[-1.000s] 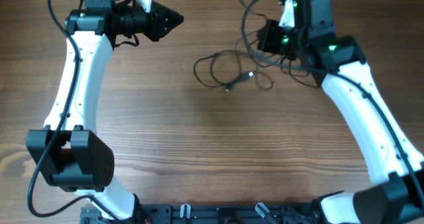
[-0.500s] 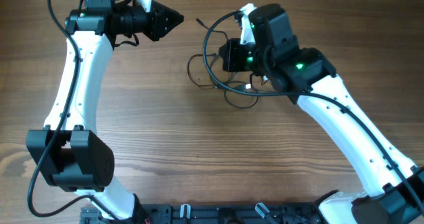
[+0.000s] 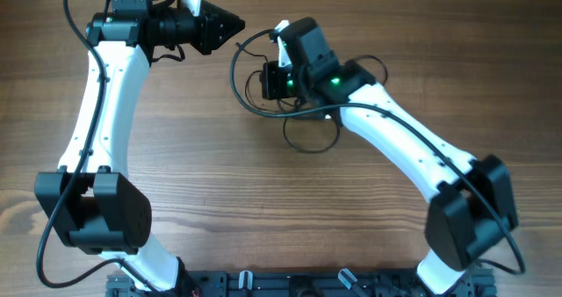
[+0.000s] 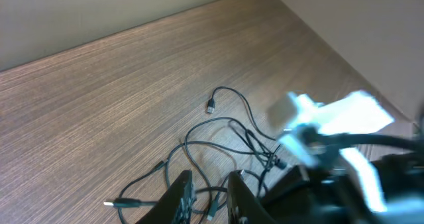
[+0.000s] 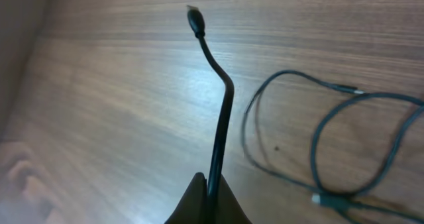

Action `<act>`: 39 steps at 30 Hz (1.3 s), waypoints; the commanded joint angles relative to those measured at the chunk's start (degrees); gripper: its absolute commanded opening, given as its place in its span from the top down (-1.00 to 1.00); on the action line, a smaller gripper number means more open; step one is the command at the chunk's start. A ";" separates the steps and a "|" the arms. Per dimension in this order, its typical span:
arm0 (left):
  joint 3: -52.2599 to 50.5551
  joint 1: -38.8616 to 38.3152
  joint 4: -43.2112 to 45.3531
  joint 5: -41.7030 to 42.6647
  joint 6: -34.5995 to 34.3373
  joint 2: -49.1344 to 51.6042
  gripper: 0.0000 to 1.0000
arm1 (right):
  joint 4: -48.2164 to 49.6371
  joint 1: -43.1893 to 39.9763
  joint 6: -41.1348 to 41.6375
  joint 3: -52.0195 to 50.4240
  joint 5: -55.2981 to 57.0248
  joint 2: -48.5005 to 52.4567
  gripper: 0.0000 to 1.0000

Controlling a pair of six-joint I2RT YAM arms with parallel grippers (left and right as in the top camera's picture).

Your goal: Untangle cables

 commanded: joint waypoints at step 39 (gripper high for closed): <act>0.59 -7.63 -0.26 -1.51 0.33 0.55 0.36 | -20.76 -16.28 -5.31 -0.02 17.73 -8.94 -0.17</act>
